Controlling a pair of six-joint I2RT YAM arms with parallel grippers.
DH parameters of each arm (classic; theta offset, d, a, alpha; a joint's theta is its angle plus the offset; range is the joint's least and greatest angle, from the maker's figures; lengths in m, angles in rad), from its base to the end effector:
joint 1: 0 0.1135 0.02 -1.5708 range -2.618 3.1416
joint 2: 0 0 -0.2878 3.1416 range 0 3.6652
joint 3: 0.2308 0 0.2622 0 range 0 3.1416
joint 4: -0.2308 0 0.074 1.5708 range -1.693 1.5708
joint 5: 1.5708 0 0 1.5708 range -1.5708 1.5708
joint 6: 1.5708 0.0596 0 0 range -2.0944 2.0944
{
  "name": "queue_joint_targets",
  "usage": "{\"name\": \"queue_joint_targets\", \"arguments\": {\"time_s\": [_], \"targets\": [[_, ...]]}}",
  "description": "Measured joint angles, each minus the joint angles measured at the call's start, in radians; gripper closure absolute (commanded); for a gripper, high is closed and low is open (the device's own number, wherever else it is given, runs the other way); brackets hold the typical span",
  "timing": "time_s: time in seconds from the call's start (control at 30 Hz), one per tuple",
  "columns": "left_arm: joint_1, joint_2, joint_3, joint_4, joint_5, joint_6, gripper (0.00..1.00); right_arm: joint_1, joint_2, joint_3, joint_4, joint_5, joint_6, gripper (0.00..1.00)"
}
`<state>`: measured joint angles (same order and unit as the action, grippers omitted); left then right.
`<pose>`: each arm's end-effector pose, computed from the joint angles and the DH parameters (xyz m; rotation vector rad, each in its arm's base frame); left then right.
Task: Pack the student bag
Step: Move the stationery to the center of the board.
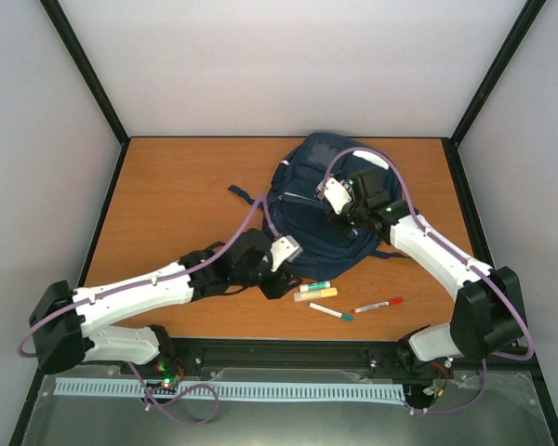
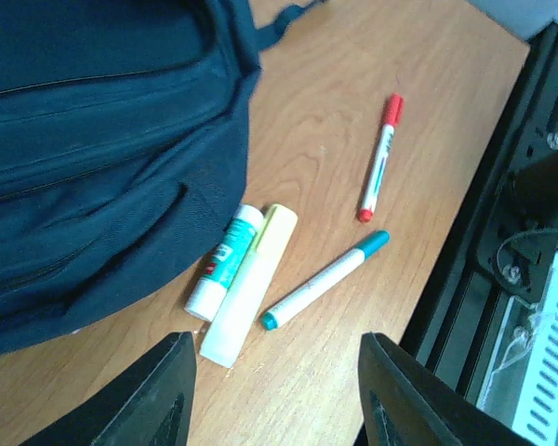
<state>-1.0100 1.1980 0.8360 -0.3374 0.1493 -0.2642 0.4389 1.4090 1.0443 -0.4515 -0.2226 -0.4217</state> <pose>0.1397 -0.2392 0.2617 0.9530 2.2065 -0.8096 0.2877 0.1496 0.2663 -1.0867 2.1154 0.2736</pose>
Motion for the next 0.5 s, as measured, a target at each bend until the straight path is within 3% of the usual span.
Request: {"name": "queue_joint_targets", "arguments": {"time_s": [0.5], "targets": [[-0.218,0.267,0.164,-0.047,-0.068,0.196,0.49,0.000,0.000,-0.012,0.008,0.001,-0.005,0.97]]}}
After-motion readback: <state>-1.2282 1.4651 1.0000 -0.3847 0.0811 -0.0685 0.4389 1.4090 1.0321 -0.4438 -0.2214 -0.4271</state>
